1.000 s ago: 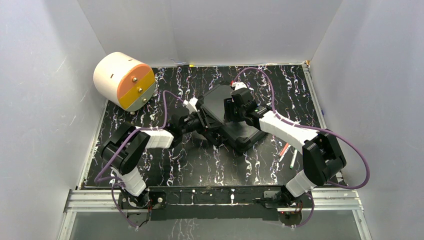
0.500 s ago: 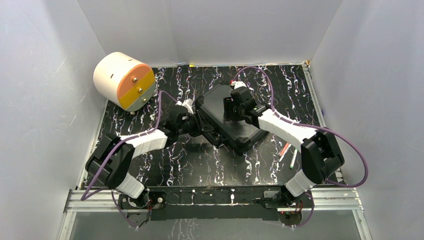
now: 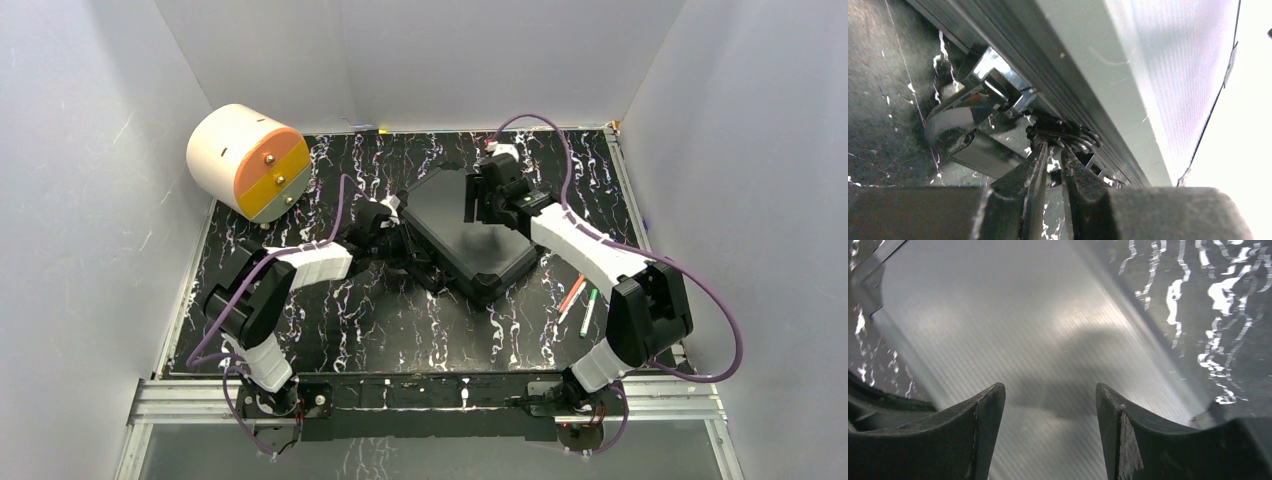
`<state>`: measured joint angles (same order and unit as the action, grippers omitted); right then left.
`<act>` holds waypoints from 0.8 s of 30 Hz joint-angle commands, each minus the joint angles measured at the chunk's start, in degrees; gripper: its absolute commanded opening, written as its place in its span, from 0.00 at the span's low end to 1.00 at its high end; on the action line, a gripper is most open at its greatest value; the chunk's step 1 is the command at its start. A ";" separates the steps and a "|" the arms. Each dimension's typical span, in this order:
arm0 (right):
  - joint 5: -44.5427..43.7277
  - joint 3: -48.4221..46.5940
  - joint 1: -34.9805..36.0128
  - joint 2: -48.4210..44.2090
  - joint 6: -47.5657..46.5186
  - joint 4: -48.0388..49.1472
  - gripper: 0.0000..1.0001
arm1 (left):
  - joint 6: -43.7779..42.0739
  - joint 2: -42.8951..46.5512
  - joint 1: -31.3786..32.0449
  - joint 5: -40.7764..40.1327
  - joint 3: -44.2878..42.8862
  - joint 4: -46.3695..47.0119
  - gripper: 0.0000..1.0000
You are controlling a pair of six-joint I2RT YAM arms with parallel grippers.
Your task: Pack up texas hold em set
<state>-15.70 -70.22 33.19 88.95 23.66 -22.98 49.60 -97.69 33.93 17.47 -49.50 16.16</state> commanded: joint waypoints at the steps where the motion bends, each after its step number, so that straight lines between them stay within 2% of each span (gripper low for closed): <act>1: -1.70 -1.25 -4.40 -3.08 -2.56 0.51 0.76 | -0.89 -0.96 0.08 -0.89 -1.57 -3.12 0.13; 10: 5.43 0.56 -13.28 -1.29 -5.71 1.10 0.78 | -1.32 -3.33 0.38 -2.04 -3.13 -7.20 0.01; 20: 16.01 -0.54 -15.49 5.40 -7.59 -0.14 0.80 | -0.35 -5.53 1.54 -4.09 -3.40 -6.58 0.00; 24: 23.16 0.15 -17.46 6.35 -7.67 -0.17 0.87 | 0.45 -6.60 2.65 -6.62 -3.80 -7.31 0.00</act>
<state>-2.33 -69.71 17.04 93.97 16.27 -22.20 49.69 -101.86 34.85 15.53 -52.18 11.18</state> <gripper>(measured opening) 0.850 0.007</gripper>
